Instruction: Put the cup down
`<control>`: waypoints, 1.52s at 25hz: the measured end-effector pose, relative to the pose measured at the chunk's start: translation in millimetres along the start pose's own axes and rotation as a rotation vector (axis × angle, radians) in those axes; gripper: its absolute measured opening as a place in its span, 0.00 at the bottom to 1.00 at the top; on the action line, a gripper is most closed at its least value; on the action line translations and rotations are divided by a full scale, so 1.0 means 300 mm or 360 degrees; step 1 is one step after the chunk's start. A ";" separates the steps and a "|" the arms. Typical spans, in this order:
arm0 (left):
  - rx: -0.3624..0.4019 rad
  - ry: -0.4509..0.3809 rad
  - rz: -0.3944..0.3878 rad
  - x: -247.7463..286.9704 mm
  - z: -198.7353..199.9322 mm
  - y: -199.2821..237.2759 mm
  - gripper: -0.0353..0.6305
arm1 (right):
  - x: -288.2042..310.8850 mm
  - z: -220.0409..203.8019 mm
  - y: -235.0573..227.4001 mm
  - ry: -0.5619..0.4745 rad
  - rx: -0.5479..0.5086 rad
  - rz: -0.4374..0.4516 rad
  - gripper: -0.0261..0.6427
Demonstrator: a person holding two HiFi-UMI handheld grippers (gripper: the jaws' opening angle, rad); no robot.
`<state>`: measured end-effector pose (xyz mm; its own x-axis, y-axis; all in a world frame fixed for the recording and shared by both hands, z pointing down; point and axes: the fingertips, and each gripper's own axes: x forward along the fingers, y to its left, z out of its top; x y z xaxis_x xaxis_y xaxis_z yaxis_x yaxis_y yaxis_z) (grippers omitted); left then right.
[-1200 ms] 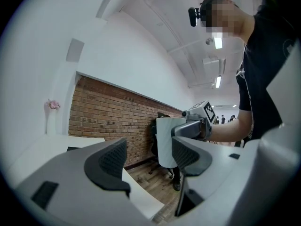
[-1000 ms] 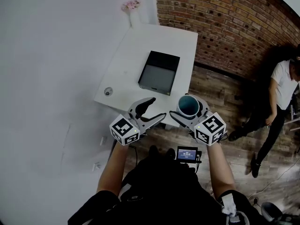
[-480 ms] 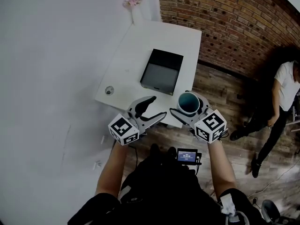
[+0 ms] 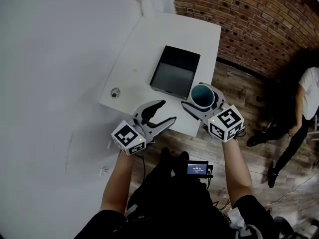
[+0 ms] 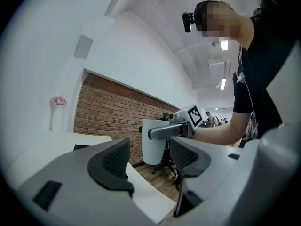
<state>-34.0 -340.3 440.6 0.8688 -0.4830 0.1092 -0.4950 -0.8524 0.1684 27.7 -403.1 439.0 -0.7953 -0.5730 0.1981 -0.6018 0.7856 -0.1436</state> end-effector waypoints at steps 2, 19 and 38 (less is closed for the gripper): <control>-0.0001 0.0006 0.0000 0.007 -0.006 0.014 0.45 | 0.027 0.000 -0.036 -0.0009 0.0004 -0.0010 0.65; -0.0019 0.0028 -0.0012 0.124 -0.061 0.172 0.33 | 0.283 -0.017 -0.321 -0.0071 -0.0084 -0.0094 0.65; -0.0065 -0.0007 0.0023 0.157 -0.100 0.304 0.22 | 0.545 -0.083 -0.578 -0.0045 -0.0227 -0.0149 0.65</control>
<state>-38.5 -434.9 490.6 0.8616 -0.4960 0.1079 -0.5075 -0.8365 0.2066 3.9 -627.1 520.5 -0.7393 -0.6498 0.1767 -0.6583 0.7526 0.0135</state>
